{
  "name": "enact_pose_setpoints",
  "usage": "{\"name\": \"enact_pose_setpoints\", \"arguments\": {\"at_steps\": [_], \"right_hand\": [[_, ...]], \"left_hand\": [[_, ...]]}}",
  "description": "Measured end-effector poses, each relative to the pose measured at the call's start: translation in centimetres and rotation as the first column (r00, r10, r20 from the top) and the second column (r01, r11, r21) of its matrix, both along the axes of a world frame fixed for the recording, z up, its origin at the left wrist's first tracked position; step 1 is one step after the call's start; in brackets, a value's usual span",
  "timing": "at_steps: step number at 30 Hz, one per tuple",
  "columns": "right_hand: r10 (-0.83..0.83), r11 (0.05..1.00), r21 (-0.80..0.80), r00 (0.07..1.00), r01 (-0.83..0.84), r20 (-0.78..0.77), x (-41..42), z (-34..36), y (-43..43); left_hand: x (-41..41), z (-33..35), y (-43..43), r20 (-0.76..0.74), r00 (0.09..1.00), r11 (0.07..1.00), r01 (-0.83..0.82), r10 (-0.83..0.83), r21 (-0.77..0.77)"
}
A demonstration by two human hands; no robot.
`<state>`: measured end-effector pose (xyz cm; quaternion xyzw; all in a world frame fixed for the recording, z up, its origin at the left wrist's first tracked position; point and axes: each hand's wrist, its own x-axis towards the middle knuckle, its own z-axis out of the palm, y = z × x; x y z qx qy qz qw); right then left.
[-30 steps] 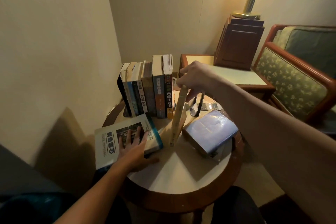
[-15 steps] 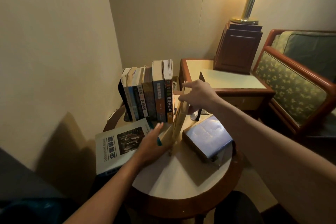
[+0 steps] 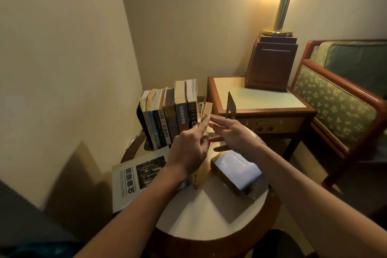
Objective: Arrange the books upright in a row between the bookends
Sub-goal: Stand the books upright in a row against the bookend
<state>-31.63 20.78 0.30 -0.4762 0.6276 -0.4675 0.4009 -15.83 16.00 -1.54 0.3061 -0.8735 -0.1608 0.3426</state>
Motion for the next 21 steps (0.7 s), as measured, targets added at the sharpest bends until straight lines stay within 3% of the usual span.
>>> {"name": "enact_pose_setpoints", "arguments": {"at_steps": [4,7,13,17,19,21], "right_hand": [[0.005,1.000,-0.019,0.989,-0.003,0.147,0.4,-0.8,0.7],[-0.053,0.998,0.051,0.977,0.044,0.207,1.2,-2.4,1.5],[-0.123,0.979,0.179,0.982,0.096,0.142,2.8,-5.7,3.1],[-0.138,0.969,0.222,0.984,0.111,0.111,3.1,-5.4,3.7],[-0.166,0.976,0.194,0.914,0.099,0.369,2.9,-4.9,4.0],[-0.149,0.988,0.127,0.738,0.086,0.658,2.5,-4.4,4.5]], "left_hand": [[0.2,1.2,-0.7,0.178,0.978,0.993,-0.114,0.107,0.031],[1.2,1.6,-1.3,0.161,0.983,0.991,-0.099,0.083,0.090],[4.7,2.6,-1.8,-0.137,0.977,0.968,-0.130,0.161,0.213],[7.0,4.2,-1.9,-0.395,0.892,0.901,-0.031,0.221,0.433],[7.8,4.7,-1.5,-0.526,0.815,0.826,0.109,0.244,0.553],[8.4,4.6,-1.1,-0.603,0.749,0.738,0.238,0.274,0.631]]}}
